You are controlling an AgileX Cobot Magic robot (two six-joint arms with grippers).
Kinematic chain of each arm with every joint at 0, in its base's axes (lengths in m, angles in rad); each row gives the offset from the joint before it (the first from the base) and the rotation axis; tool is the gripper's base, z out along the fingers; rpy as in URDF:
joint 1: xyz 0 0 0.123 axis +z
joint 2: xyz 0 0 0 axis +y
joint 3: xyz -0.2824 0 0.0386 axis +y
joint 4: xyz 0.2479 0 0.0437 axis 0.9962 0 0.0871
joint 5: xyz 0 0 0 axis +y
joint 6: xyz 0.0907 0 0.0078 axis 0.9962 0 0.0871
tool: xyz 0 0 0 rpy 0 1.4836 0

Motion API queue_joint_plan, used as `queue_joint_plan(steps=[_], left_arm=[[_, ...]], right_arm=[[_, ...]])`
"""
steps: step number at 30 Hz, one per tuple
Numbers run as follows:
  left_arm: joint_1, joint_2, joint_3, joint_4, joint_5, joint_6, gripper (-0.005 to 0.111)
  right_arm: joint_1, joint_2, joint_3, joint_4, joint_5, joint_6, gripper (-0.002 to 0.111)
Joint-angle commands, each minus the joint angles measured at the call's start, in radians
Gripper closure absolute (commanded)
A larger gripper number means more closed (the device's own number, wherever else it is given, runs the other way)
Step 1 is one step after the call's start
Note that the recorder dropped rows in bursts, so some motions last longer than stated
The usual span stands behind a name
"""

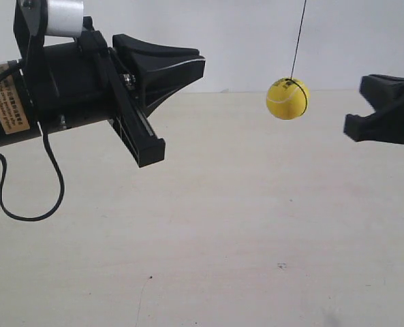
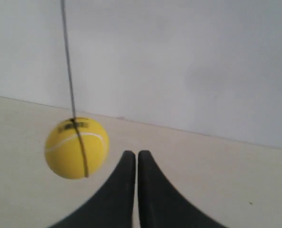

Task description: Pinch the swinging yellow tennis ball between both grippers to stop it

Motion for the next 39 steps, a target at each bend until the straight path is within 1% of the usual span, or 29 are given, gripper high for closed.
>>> queue_joint_plan(steps=[1, 5, 16, 25, 31, 33, 34, 39], left_arm=[[-0.007, -0.005, 0.003, -0.012, 0.004, -0.008, 0.102], [-0.007, -0.005, 0.003, -0.012, 0.004, -0.008, 0.102], [-0.007, -0.005, 0.003, -0.012, 0.004, -0.008, 0.102], [-0.007, -0.005, 0.003, -0.012, 0.004, -0.008, 0.102], [-0.007, -0.005, 0.003, -0.012, 0.004, -0.008, 0.102], [-0.007, -0.005, 0.003, -0.012, 0.004, -0.008, 0.102], [-0.007, -0.005, 0.003, -0.012, 0.004, -0.008, 0.102], [-0.007, -0.005, 0.003, -0.012, 0.004, -0.008, 0.102]], right_arm=[[-0.065, -0.15, -0.002, -0.052, 0.226, 0.002, 0.108], [-0.091, -0.275, 0.009, -0.057, 0.354, 0.002, 0.108], [-0.168, -0.634, 0.199, -0.055, 0.353, 0.016, 0.108], [-0.225, -0.863, 0.334, -0.055, 0.346, 0.085, 0.108], [-0.259, -1.005, 0.407, -0.055, 0.346, 0.099, 0.108], [-0.26, -1.043, 0.408, -0.055, 0.346, 0.114, 0.108], [-0.26, -1.061, 0.408, -0.055, 0.357, 0.126, 0.108], [-0.26, -1.145, 0.408, -0.053, 0.53, 0.163, 0.108]])
